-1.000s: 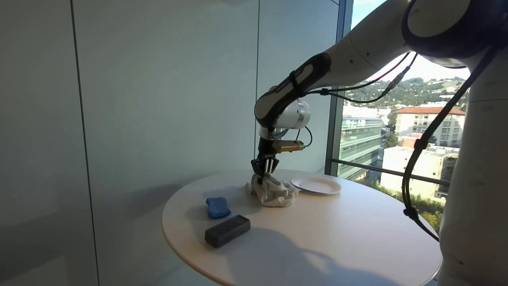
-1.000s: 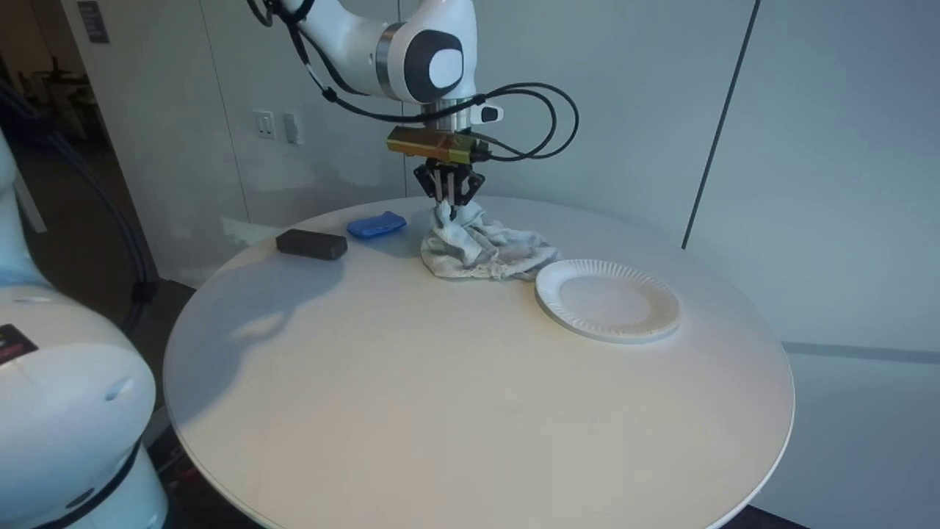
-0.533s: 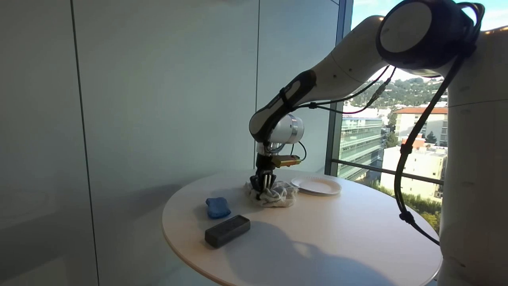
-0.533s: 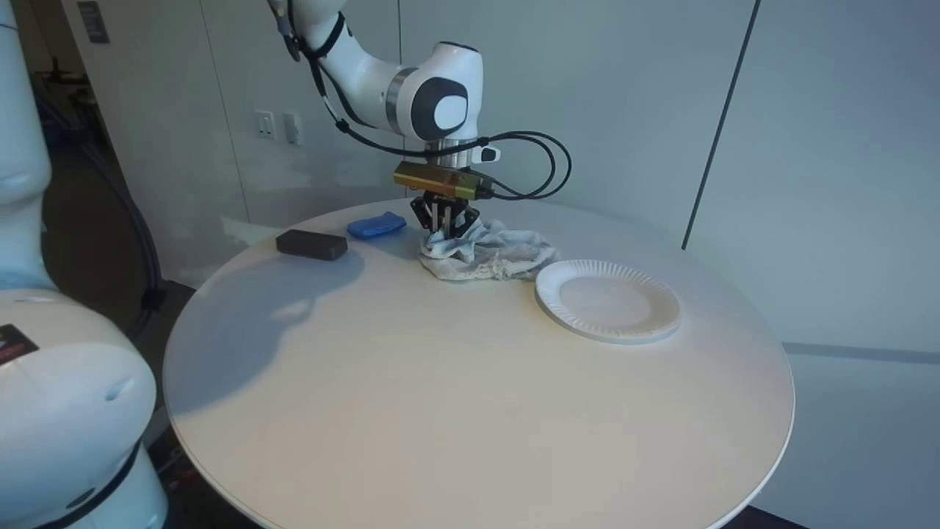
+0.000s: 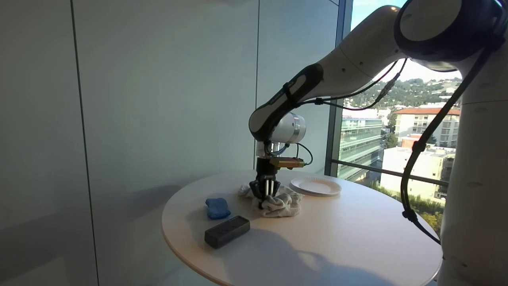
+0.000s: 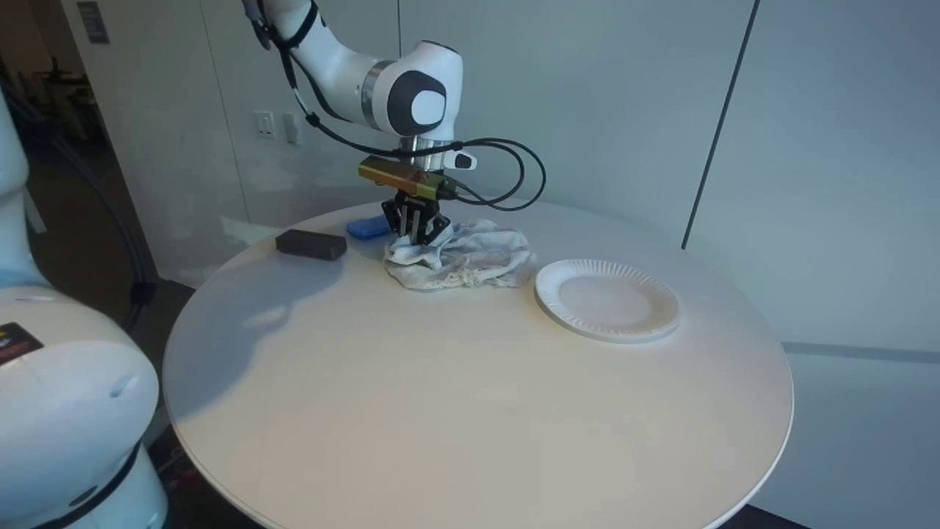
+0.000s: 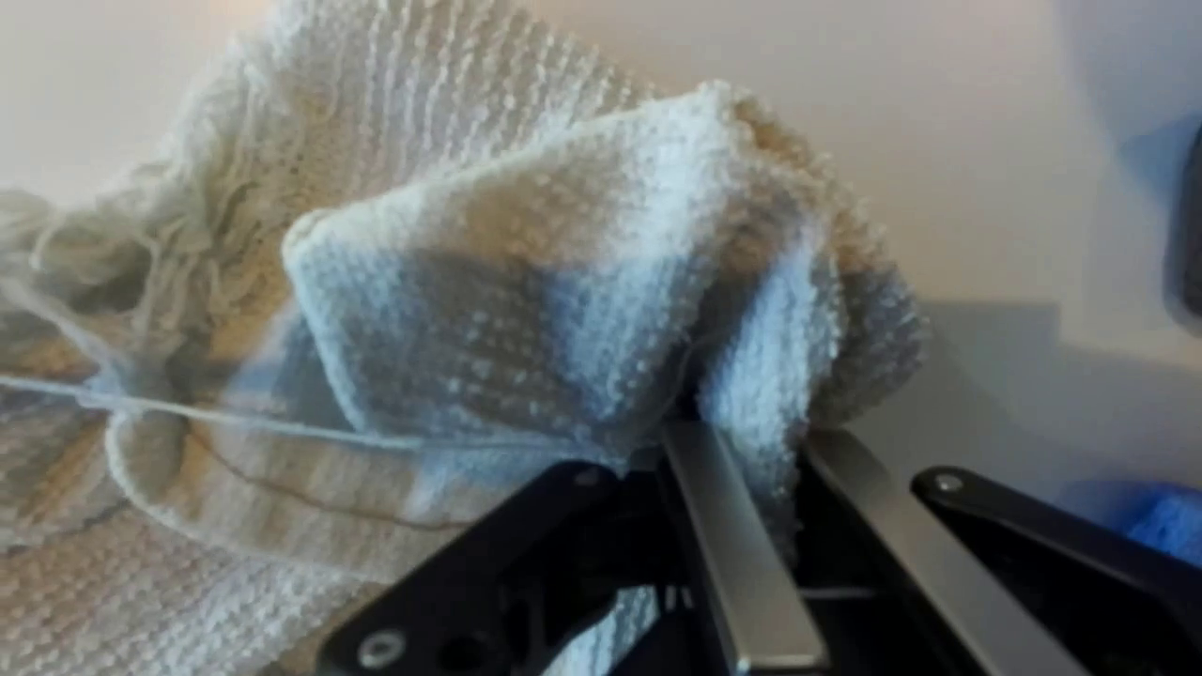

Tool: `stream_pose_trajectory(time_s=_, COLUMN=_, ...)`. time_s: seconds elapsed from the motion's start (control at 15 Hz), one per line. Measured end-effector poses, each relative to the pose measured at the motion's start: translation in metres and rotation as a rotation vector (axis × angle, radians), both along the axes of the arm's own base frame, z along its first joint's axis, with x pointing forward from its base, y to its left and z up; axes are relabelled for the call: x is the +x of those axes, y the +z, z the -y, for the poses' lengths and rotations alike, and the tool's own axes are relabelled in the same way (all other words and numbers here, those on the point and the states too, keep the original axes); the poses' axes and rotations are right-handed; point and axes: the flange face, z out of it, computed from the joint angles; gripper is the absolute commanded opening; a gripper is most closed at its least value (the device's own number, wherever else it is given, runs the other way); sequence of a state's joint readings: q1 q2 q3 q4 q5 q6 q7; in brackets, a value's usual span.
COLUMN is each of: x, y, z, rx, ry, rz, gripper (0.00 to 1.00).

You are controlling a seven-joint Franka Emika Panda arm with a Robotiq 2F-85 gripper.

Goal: Use the white towel to wipe the table, then put the blue sponge on the white plate

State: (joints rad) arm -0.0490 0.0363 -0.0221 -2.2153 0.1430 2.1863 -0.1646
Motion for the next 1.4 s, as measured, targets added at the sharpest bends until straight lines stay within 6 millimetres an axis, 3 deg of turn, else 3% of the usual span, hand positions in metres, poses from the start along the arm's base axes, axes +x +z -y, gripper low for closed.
stream_pose_trajectory(time_s=0.27, x=-0.053, y=-0.002, z=-0.012, rx=-0.023, ry=-0.156, rz=-0.064, gripper=0.09)
stream_pose_trajectory(time_s=0.53, x=-0.065, y=0.003, z=0.019, rx=-0.179, ry=-0.266, rz=-0.059, gripper=0.09)
stream_pose_trajectory(time_s=0.73, x=-0.047, y=0.01, z=0.057, rx=-0.275, ry=-0.273, rz=-0.036, gripper=0.09)
stream_pose_trajectory(time_s=0.93, x=-0.008, y=0.026, z=0.077, rx=-0.31, ry=-0.241, rz=0.019, gripper=0.09)
stream_pose_trajectory(time_s=1.2, x=0.049, y=0.056, z=0.071, rx=-0.314, ry=-0.087, rz=0.166, gripper=0.09)
stream_pose_trajectory(time_s=1.4, x=0.068, y=0.082, z=0.059, rx=-0.352, ry=-0.006, rz=0.265, gripper=0.09)
